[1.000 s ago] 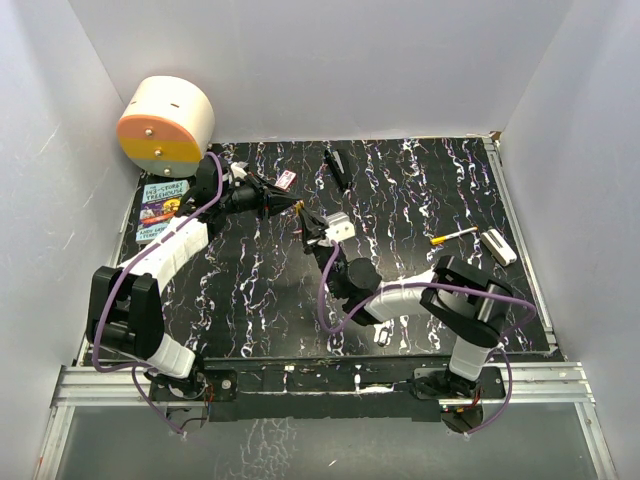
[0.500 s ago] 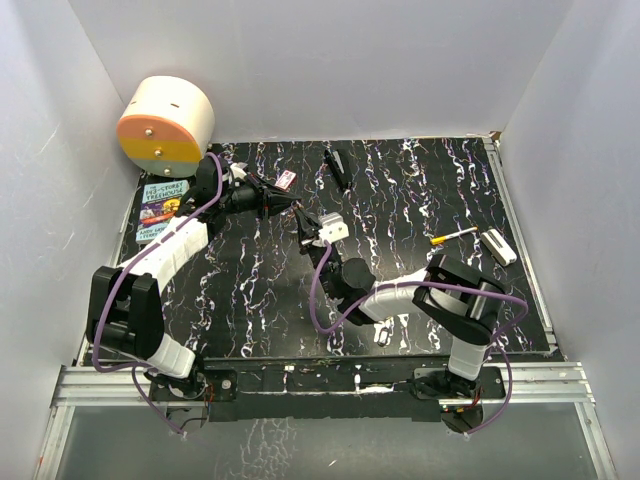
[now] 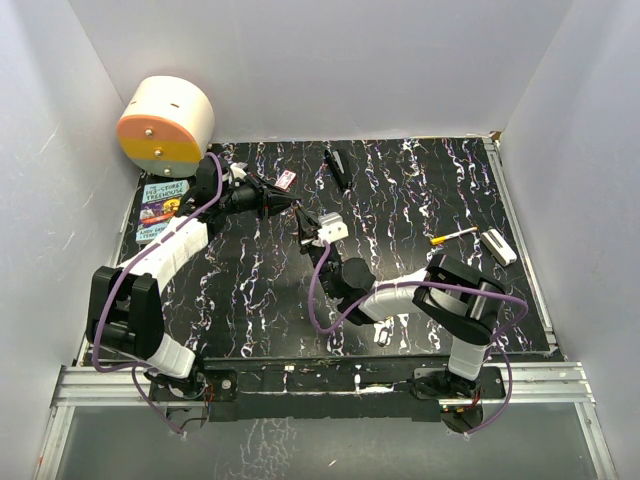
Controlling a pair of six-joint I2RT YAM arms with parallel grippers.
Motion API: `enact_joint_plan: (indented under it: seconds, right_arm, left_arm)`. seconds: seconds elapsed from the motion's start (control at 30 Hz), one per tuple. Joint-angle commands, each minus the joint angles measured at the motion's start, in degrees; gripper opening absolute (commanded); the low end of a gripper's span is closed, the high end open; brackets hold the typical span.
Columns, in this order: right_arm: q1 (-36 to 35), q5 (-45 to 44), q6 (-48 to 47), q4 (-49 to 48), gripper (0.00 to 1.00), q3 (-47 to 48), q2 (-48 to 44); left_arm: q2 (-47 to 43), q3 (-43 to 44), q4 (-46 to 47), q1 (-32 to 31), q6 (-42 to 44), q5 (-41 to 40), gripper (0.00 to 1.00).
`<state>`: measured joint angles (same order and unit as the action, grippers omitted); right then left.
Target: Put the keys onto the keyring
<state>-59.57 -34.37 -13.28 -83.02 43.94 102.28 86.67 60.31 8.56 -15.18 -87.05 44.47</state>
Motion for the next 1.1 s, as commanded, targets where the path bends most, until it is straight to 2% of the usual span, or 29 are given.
enact_joint_plan:
  seconds: [0.0,0.2,0.4,0.63,0.73,0.8,0.87,0.93,0.97,1.0,1.07]
  right_arm:
    - [-0.2,0.8,0.2,-21.3,0.08,2.5,-1.1]
    - [-0.2,0.8,-1.2,-20.8,0.08,0.7,-5.9]
    - [-0.2,-5.5,3.1,-14.6,0.08,-3.5,-13.1]
    - [-0.2,-7.4,5.7,-12.8,0.08,-5.1,-14.7]
    - [-0.2,-8.4,5.1,-10.9,0.08,-6.7,-17.4]
    - [-0.1,-8.4,5.0,-6.8,0.08,-6.7,-20.1]
    - [0.1,-7.9,5.4,0.3,0.08,-6.1,-23.1]
    - [0.5,-7.5,7.7,12.9,0.08,-5.0,-26.6]
    - [0.9,-6.9,9.1,17.8,0.08,-4.8,-28.4]
    - [1.5,-6.2,10.5,21.7,0.08,-5.0,-30.2]
    - [2.7,-5.7,12.9,26.9,0.08,-6.1,-34.1]
  left_arm:
    - [-3.3,-0.1,0.3,-0.1,-1.3,0.8,0.0]
    - [-2.9,-0.9,-0.5,0.0,0.0,-0.1,0.0]
    - [-2.5,-1.4,-0.2,0.1,1.0,-0.8,0.0]
    - [-2.7,-0.8,1.4,0.2,-0.2,-0.5,0.0]
    - [-2.5,-1.1,1.0,1.4,3.3,-1.5,0.0]
    - [-0.6,0.4,-1.4,3.3,12.1,-3.0,0.0]
    - [2.7,4.1,-7.1,6.1,25.9,-4.7,0.0]
    - [7.0,9.8,-14.8,7.7,43.9,-8.0,0.0]
    - [9.0,12.9,-19.4,7.9,56.4,-11.2,0.0]
    - [10.4,14.7,-21.8,7.9,65.6,-13.8,0.06]
    - [9.5,13.5,-21.5,7.8,76.2,-19.9,0.19]
